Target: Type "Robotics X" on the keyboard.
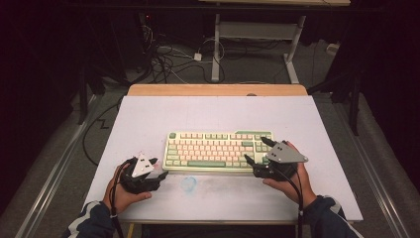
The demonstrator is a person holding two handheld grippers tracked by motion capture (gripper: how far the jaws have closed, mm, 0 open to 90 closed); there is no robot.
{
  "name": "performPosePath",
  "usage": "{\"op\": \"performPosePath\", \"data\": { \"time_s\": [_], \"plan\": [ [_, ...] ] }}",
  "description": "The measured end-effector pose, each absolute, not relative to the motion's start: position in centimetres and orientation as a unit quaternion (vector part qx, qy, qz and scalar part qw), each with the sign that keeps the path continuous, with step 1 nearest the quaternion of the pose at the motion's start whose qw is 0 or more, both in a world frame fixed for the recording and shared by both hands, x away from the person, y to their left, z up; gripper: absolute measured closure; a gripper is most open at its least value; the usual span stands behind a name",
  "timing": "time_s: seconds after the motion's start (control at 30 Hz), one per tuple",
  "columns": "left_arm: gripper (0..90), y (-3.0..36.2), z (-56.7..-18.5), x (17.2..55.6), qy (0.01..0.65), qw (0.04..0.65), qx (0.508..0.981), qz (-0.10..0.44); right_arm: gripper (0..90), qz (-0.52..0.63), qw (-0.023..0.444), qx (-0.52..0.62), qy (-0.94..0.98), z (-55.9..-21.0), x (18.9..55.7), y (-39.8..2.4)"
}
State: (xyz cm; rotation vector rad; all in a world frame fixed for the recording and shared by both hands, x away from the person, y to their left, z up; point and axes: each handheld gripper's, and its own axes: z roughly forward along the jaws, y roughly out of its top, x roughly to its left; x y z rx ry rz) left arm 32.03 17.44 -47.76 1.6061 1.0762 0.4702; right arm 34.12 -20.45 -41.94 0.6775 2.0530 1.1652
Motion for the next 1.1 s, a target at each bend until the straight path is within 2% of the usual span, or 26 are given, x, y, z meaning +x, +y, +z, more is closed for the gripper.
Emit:
{"op": "performPosePath", "data": {
  "time_s": [0.27,0.37,0.4,0.57,1.1],
  "plan": [
    [58.9,16.9,-47.2,32.4,0.45,0.539,0.685,0.195,22.5,0.442,0.347,0.277,0.78,-43.0,32.7,-22.7],
    [73.3,16.6,-46.8,32.5,0.436,0.538,0.696,0.188,20.1,0.433,0.346,0.281,0.783,-43.4,32.3,-23.1],
    [80.9,16.5,-46.6,32.6,0.434,0.538,0.698,0.184,20.1,0.427,0.343,0.283,0.787,-43.8,32.0,-23.2],
    [86.8,15.6,-45.4,33.1,0.426,0.549,0.7,0.162,19.8,0.42,0.332,0.285,0.795,-44.8,31.3,-23.3],
    [87.1,8.1,-44.8,36.2,0.385,0.524,0.749,0.127,20.3,0.4,0.339,0.278,0.805,-45.3,30.3,-23.1]
  ]
}}
